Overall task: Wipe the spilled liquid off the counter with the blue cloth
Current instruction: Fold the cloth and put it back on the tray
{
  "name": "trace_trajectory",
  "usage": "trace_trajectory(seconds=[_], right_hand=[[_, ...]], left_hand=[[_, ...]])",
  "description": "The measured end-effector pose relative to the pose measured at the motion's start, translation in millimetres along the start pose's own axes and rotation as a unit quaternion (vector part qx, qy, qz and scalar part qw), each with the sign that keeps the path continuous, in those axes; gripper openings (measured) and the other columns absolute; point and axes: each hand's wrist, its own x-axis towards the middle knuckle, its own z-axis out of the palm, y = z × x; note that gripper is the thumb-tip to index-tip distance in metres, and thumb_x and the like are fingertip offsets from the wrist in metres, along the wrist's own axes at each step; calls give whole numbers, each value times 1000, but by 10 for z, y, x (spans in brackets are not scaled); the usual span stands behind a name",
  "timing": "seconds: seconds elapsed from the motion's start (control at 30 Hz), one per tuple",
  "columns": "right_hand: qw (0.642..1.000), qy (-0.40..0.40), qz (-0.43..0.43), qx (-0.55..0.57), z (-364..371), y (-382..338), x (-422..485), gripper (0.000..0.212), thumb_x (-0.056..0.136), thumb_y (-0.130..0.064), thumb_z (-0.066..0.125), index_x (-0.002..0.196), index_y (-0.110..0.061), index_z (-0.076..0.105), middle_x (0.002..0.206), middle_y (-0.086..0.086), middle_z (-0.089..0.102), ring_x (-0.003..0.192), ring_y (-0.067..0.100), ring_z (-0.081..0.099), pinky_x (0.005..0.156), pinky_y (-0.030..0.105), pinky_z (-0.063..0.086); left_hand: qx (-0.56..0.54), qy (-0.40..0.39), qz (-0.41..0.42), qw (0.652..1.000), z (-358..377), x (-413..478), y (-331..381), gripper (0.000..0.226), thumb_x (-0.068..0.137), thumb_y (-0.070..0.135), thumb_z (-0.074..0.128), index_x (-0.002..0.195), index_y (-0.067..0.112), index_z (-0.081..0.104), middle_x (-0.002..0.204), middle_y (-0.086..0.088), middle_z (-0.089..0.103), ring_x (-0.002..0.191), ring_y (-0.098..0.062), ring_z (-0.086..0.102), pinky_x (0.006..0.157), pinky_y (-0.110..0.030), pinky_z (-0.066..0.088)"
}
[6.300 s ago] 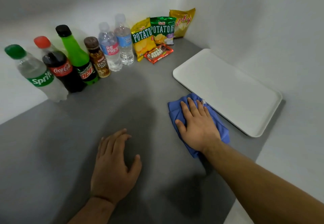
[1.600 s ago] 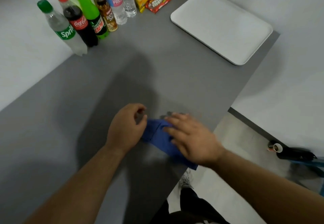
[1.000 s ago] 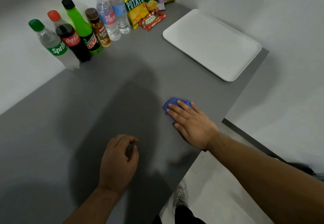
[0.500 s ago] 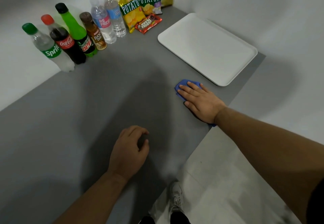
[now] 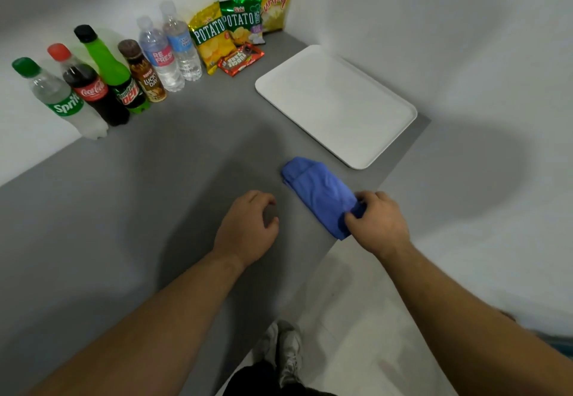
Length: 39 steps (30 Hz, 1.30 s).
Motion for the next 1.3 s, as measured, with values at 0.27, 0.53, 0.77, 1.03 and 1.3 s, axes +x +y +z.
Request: trace_trajectory(seconds=[0.27,0.53,0.77,1.03,1.3], right_hand=[[996,34,-2,87,-212,-98,117,18,89,-15,56,82,-30,50,76,-11,58,70,19,57,53,25,35],[949,58,-89,297,-940,3,487,22,99,-17,61,109,-37,63,100,-25,69,95,-2,66,74,6,48],[927,30,21,375,-1467,396,1382,39,93,-25,74,124,-36,54,104,-1,70,93,17,71,76,32,61],[963,50,-69,254,-1724,706,2388,35,80,-2,63,102,-29,62,96,-3,69,79,9,66,65,13,50],[988,75,-132,-37,-1474,926,2583,24,92,-17,64,113,-20,74,132,0,61,105,27,63,88,33,55]], left_hand=[[-13,-77,138,987,-12,856,572,56,89,8,67,144,8,56,156,-12,49,144,-31,44,122,-37,30],[5,-162,125,979,160,1348,786,9,83,19,74,90,22,68,83,2,66,83,-28,64,71,-32,45],[-265,-140,-71,951,534,1750,1103,11,92,20,75,87,17,66,77,-2,67,69,-14,58,65,-28,48],[-406,-71,-225,883,966,2307,1671,13,95,14,70,106,11,63,103,-12,73,93,-26,74,77,-41,66],[-144,-36,-103,983,1121,2300,1784,37,84,26,72,117,28,54,96,11,62,81,-10,62,68,-29,55]])
